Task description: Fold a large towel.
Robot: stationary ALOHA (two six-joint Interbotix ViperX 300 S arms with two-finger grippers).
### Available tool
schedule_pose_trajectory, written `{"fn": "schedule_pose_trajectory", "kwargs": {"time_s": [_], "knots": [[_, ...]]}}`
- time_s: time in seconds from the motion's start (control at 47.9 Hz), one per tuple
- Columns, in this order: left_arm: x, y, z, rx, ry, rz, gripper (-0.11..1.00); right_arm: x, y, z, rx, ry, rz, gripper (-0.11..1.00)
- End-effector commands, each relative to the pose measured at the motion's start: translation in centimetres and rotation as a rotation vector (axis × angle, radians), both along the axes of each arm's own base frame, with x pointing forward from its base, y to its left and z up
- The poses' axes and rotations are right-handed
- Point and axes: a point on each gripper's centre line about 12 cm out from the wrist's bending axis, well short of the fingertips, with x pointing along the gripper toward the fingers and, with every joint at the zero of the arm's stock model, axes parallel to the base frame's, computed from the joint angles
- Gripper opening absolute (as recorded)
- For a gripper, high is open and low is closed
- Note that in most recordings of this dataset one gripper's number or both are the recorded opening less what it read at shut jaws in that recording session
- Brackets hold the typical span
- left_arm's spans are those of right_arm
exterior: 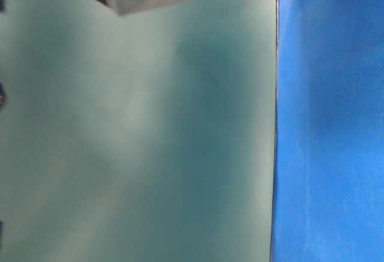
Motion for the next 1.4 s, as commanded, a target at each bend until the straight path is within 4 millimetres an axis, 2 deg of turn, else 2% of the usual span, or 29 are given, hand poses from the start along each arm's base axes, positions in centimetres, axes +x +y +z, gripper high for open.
{"fn": "schedule_pose_trajectory", "kwargs": {"time_s": [0.0, 0.063, 0.209, 0.313, 0.418, 0.585, 0.71, 0.94, 0.981, 1.023, 1.169, 1.232, 1.274, 1.378], "knots": [[-3.0, -2.6, 0.8, -0.047, 0.043, -0.044, 0.03, 1.4, -2.3, -1.0, 0.018, 0.027, -0.032, 0.04], [-4.7, -2.5, -0.9, -0.09, 0.112, -0.026, 0.03, 3.4, -3.2, -2.7, 0.041, 0.057, -0.01, 0.04], [-9.2, -2.7, -4.3, -0.22, 0.226, 0.026, 0.03, 7.9, -4.7, -5.2, 0.062, 0.074, 0.052, 0.04], [-12.5, -2.7, -6.0, -0.326, 0.262, 0.065, 0.03, 11.1, -5.5, -6.3, 0.062, 0.071, 0.091, 0.04], [-15.1, -2.7, -7.3, -0.396, 0.275, 0.084, 0.03, 13.1, -6.0, -6.6, 0.055, 0.066, 0.108, 0.04], [-16.5, -2.7, -9.0, -0.422, 0.294, 0.098, 0.03, 15.0, -5.8, -6.7, 0.044, 0.064, 0.138, 0.04], [-16.7, -2.4, -9.7, -0.409, 0.315, 0.106, 0.03, 15.1, -5.5, -6.9, 0.029, 0.072, 0.164, 0.04], [-16.2, -1.2, -9.8, -0.389, 0.347, 0.132, 0.03, 15.3, -5.3, -7.1, 0.023, 0.072, 0.183, 0.04], [-16.4, -1.1, -9.8, -0.384, 0.365, 0.134, 0.07, 15.4, -5.2, -7.1, 0.023, 0.072, 0.185, 0.05], [-16.5, -1.1, -9.7, -0.381, 0.377, 0.135, 0.17, 15.3, -5.1, -7.1, 0.022, 0.074, 0.186, 0.09], [-17.1, -1.3, -8.9, -0.375, 0.399, 0.123, 0.61, 14.9, -5.1, -7.4, 0.017, 0.121, 0.177, 0.53], [-17.5, -1.4, -8.1, -0.379, 0.394, 0.114, 0.77, 14.6, -5.0, -7.4, 0.009, 0.144, 0.179, 0.65], [-17.7, -1.3, -7.4, -0.382, 0.386, 0.109, 0.8, 14.4, -4.8, -7.2, -0.001, 0.153, 0.185, 0.65], [-18.3, -1.0, -5.9, -0.388, 0.37, 0.1, 0.75, 13.8, -3.6, -6.4, -0.019, 0.159, 0.211, 0.6]]}}
